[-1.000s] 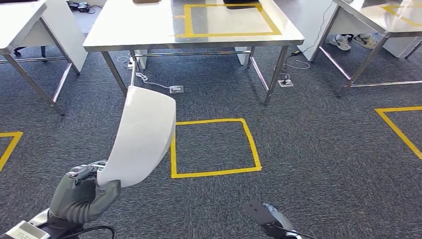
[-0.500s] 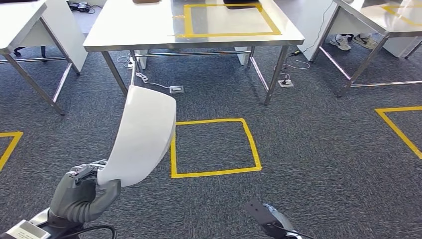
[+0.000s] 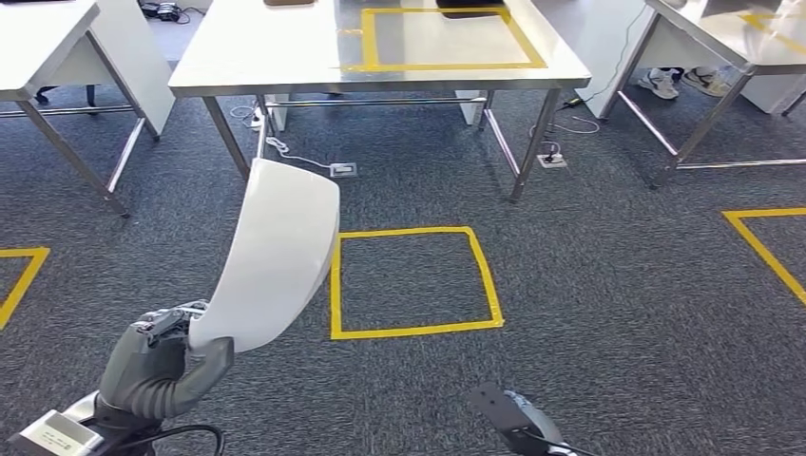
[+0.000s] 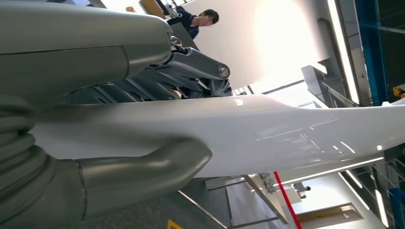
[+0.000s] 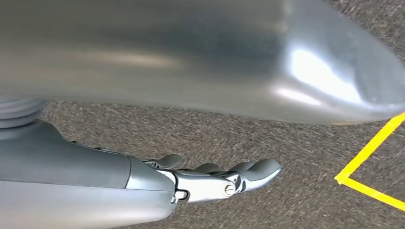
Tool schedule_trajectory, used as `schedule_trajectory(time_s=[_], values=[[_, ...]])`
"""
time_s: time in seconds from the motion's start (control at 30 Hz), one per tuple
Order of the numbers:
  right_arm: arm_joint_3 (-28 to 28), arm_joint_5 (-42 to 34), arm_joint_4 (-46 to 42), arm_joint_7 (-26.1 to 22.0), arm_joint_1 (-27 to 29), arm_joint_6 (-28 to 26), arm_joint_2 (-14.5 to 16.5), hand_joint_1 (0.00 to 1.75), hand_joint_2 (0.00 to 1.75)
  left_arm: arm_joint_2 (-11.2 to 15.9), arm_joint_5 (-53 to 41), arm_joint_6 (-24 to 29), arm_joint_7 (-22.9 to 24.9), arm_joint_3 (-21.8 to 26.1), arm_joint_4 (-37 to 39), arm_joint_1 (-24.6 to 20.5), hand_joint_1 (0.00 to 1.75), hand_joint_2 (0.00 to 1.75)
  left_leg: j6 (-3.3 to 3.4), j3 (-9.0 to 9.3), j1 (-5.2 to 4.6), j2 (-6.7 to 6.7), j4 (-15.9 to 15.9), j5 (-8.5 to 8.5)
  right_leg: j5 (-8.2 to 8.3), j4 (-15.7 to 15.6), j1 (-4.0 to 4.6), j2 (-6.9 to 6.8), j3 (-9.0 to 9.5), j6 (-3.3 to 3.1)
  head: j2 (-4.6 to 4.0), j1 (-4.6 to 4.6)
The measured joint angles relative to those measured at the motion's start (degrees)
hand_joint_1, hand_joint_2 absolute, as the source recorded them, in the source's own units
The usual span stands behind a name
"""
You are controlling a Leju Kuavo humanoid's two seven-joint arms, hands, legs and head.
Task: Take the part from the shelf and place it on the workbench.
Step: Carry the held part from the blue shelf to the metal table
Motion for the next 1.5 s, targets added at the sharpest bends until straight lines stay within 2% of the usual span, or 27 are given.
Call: schedule_trajectory(time_s=[0.07, 0.13, 0.27, 0.33, 0.4, 0.43, 0.47, 0.5, 0.57, 0.6, 0.67, 0.77, 0.83, 0.9, 0.93, 0.97, 1.0, 1.07, 1.1, 1.13, 1.17, 1.2, 1.27, 1.33, 1.43, 1.47, 1.5], values=[[0.0, 0.0, 0.0, -0.05, 0.0, 0.0, -0.1, 0.0, 0.0, -0.05, 0.0, 0.0, 0.0, 0.0, 0.06, -0.02, 1.75, 1.75, -0.79, 0.12, 0.21, -0.22, 0.48, -0.49, 3.72, -7.67, -0.22, 0.11, 3.61, 0.19, -0.01, 0.0], [0.0, 0.0, 0.01, -0.1, 0.01, 0.01, -0.12, 0.0, 0.0, -0.09, -0.01, -0.01, -0.01, -0.01, 0.07, -0.03, 1.75, 1.75, -1.79, 0.13, 0.21, -0.42, 0.86, -0.97, 4.91, -12.24, -0.14, 0.38, 5.79, -0.36, -0.01, -0.02], [-0.02, -0.11, 0.02, -0.27, 0.07, -0.02, -0.19, 0.0, 0.0, -0.1, -0.01, -0.01, -0.01, -0.04, 0.08, -0.1, 1.75, 1.75, -3.41, 0.28, 0.45, -0.36, 1.17, -1.5, 4.44, -12.58, 0.17, 0.46, 6.07, -2.39, 0.0, -0.11], [-0.02, -0.26, 0.02, -0.39, 0.07, -0.02, -0.19, 0.0, 0.0, -0.1, 0.0, -0.01, -0.02, -0.05, 0.08, -0.19, 1.75, 1.75, -3.85, -1.76, 0.52, -0.08, 5.65, -3.75, 4.23, -12.73, 0.1, 0.39, 6.56, -3.17, -0.01, -0.2], [-0.02, -0.34, 0.03, -0.44, 0.12, -0.02, -0.19, 0.0, 0.0, -0.11, 0.0, -0.01, -0.02, -0.07, 0.14, -0.22, 1.75, 1.75, -3.97, -6.03, 0.49, 0.03, 13.48, -6.9, 3.81, -12.72, 0.32, 0.32, 6.92, -3.63, -0.01, -0.24], [-0.02, -0.37, 0.03, -0.44, 0.17, -0.02, -0.19, 0.0, 0.0, -0.1, 0.01, -0.01, -0.02, -0.08, 0.18, -0.19, 1.75, 1.75, -3.93, -7.87, 0.48, 0.03, 16.4, -7.54, 3.58, -12.71, 0.46, 0.3, 7.13, -3.77, -0.01, -0.23], [-0.02, -0.38, 0.04, -0.44, 0.22, -0.02, -0.19, 0.0, 0.0, -0.08, 0.01, -0.01, -0.02, -0.08, 0.21, -0.18, 1.75, 1.75, -3.77, -8.8, 0.44, 0.03, 17.39, -7.01, 3.3, -12.71, 0.6, 0.32, 7.44, -3.84, -0.01, -0.24], [-0.02, -0.4, 0.04, -0.44, 0.28, -0.02, -0.19, 0.0, 0.0, -0.07, 0.02, -0.02, -0.02, -0.08, 0.23, -0.17, 1.75, 1.75, -3.5, -8.56, 0.36, 0.03, 16.07, -5.33, 2.98, -12.71, 0.73, 0.34, 7.87, -3.86, -0.01, -0.24], [-0.02, -0.43, 0.04, -0.45, 0.35, -0.02, -0.17, 0.0, 0.0, -0.05, 0.02, -0.01, -0.02, -0.09, 0.23, -0.19, 1.75, 1.75, -2.59, -5.56, -0.03, 0.13, 8.73, -0.68, 2.21, -12.72, 0.86, 0.37, 8.89, -3.74, 0.0, -0.24], [-0.02, -0.44, 0.04, -0.46, 0.33, -0.03, -0.16, 0.0, 0.0, -0.06, 0.02, -0.02, -0.02, -0.09, 0.22, -0.21, 1.75, 1.75, -2.13, -3.96, -0.32, 0.24, 5.16, 0.68, 1.83, -12.68, 0.96, 0.39, 9.24, -3.51, 0.01, -0.25], [-0.02, -0.46, 0.04, -0.46, 0.34, -0.04, -0.15, 0.0, 0.0, -0.05, 0.03, -0.01, -0.02, -0.1, 0.17, -0.21, 1.75, 1.75, -1.52, -2.5, -0.78, 0.36, 1.7, 1.07, 1.49, -12.71, 0.98, 0.33, 9.5, -2.86, -0.01, -0.23], [-0.01, -0.51, 0.04, -0.5, 0.42, -0.2, -0.16, 0.0, 0.0, -0.1, 0.04, 0.0, -0.03, -0.07, 0.02, -0.14, 1.75, 1.75, -0.82, -1.56, -0.67, 0.05, 0.66, 0.62, 1.56, -12.07, 0.93, 0.29, 9.8, -1.84, 0.0, -0.19], [0.0, -0.57, 0.04, -0.56, 0.3, -0.31, -0.19, 0.0, 0.0, -0.19, 0.05, -0.01, -0.05, -0.08, -0.13, -0.15, 1.75, 1.75, -0.29, -0.52, -0.43, -0.02, 0.2, 0.35, -0.1, -8.37, 0.84, 0.38, 7.92, -1.4, 0.0, -0.08], [0.0, -0.77, 0.05, -0.61, 0.32, -0.38, -0.27, 0.0, 0.0, -0.2, 0.08, -0.01, -0.07, -0.08, -0.17, -0.08, 1.75, 1.75, 0.03, -0.06, -0.39, -0.02, 0.12, -0.13, -2.99, -1.34, 0.73, 0.42, 3.39, -1.04, -0.01, 0.01], [0.0, -0.88, 0.06, -0.63, 0.46, -0.4, -0.31, 0.0, 0.0, -0.21, 0.08, -0.01, -0.07, -0.08, -0.16, -0.02, 1.75, 1.75, 0.06, 0.13, -0.38, -0.07, 0.12, -0.4, -3.86, 1.63, 0.68, 0.42, 1.11, -0.88, -0.01, 0.02], [0.0, -0.96, 0.07, -0.68, 0.61, -0.44, -0.34, 0.0, 0.0, -0.21, 0.08, 0.0, -0.07, -0.08, -0.16, 0.03, 1.75, 1.75, -0.02, 0.43, -0.36, -0.15, 0.13, -0.69, -3.67, 2.93, 0.64, 0.41, -0.35, -0.75, 0.0, 0.02], [0.0, -0.99, 0.07, -0.73, 0.74, -0.47, -0.35, 0.0, 0.0, -0.23, 0.08, 0.0, -0.07, -0.08, -0.16, 0.05, 1.75, 1.75, -0.15, 0.88, -0.32, -0.23, 0.14, -1.03, -2.17, 2.08, 0.57, 0.41, -0.73, -0.65, -0.01, 0.02], [0.0, -1.02, 0.07, -0.83, 0.85, -0.56, -0.38, 0.0, 0.0, -0.28, 0.08, 0.0, -0.07, -0.08, -0.17, 0.05, 1.75, 1.75, -0.56, 1.98, -0.22, -0.33, 0.15, -1.89, 3.32, -4.95, 0.36, 0.41, 1.34, -0.48, 0.0, 0.02], [0.0, -1.03, 0.11, -0.9, 0.84, -0.6, -0.38, 0.0, 0.0, -0.32, 0.08, 0.0, -0.07, -0.08, -0.18, 0.04, 1.75, 1.75, -0.85, 2.47, -0.21, -0.36, 0.21, -2.31, 5.01, -8.63, 0.36, 0.4, 2.6, -0.56, 0.0, 0.02], [0.0, -1.03, 0.15, -0.97, 0.83, -0.61, -0.39, 0.0, 0.0, -0.34, 0.08, 0.0, -0.06, -0.08, -0.21, 0.03, 1.75, 1.75, -1.18, 2.71, -0.24, -0.38, 0.25, -2.65, 5.93, -11.11, 0.45, 0.38, 3.46, -0.85, 0.0, 0.02], [0.0, -1.03, 0.21, -1.03, 0.87, -0.6, -0.39, 0.0, 0.0, -0.36, 0.08, 0.0, -0.05, -0.09, -0.25, 0.03, 1.75, 1.75, -1.56, 2.8, -0.29, -0.4, 0.26, -2.92, 6.09, -12.21, 0.55, 0.37, 3.77, -1.27, 0.0, 0.02], [0.0, -1.03, 0.26, -1.1, 0.91, -0.6, -0.39, 0.0, 0.0, -0.37, 0.08, 0.0, -0.05, -0.09, -0.3, 0.02, 1.75, 1.75, -1.94, 2.96, -0.34, -0.43, 0.38, -3.01, 5.67, -12.28, 0.7, 0.35, 3.79, -1.81, 0.0, 0.02], [-0.01, -1.03, 0.31, -1.25, 0.99, -0.61, -0.4, 0.0, 0.0, -0.37, 0.07, 0.0, -0.04, -0.1, -0.4, 0.01, 1.75, 1.75, -2.57, 2.99, -0.27, -0.36, 1.04, -3.19, 5.93, -12.32, 0.66, 0.4, 4.23, -2.75, 0.0, -0.01], [-0.01, -1.02, 0.33, -1.39, 0.89, -0.6, -0.4, 0.0, 0.0, -0.35, 0.04, 0.01, -0.05, -0.11, -0.5, -0.08, 1.75, 1.75, -3.03, 1.39, -0.15, -0.16, 4.61, -4.25, 5.55, -12.5, 0.58, 0.45, 5.1, -3.5, -0.01, -0.07], [0.0, -1.02, 0.33, -1.4, 0.84, -0.44, -0.4, 0.0, 0.0, -0.35, 0.02, 0.02, -0.05, -0.13, -0.56, -0.03, 1.75, 1.75, -3.51, -5.21, -0.11, 0.01, 14.96, -8.1, 4.64, -12.56, 0.69, 0.41, 6.16, -4.04, -0.01, -0.14], [0.0, -1.03, 0.34, -1.39, 0.85, -0.36, -0.4, 0.0, 0.0, -0.35, 0.02, 0.02, -0.05, -0.13, -0.56, 0.03, 1.75, 1.75, -3.52, -7.04, -0.11, 0.01, 16.95, -8.39, 4.3, -12.55, 0.75, 0.42, 6.54, -4.09, -0.01, -0.14], [0.0, -1.03, 0.34, -1.38, 0.86, -0.29, -0.4, 0.0, 0.0, -0.34, 0.02, 0.02, -0.04, -0.13, -0.55, 0.06, 1.75, 1.75, -3.43, -7.93, -0.12, 0.02, 16.99, -7.46, 3.93, -12.54, 0.81, 0.45, 6.99, -4.09, -0.01, -0.14]])
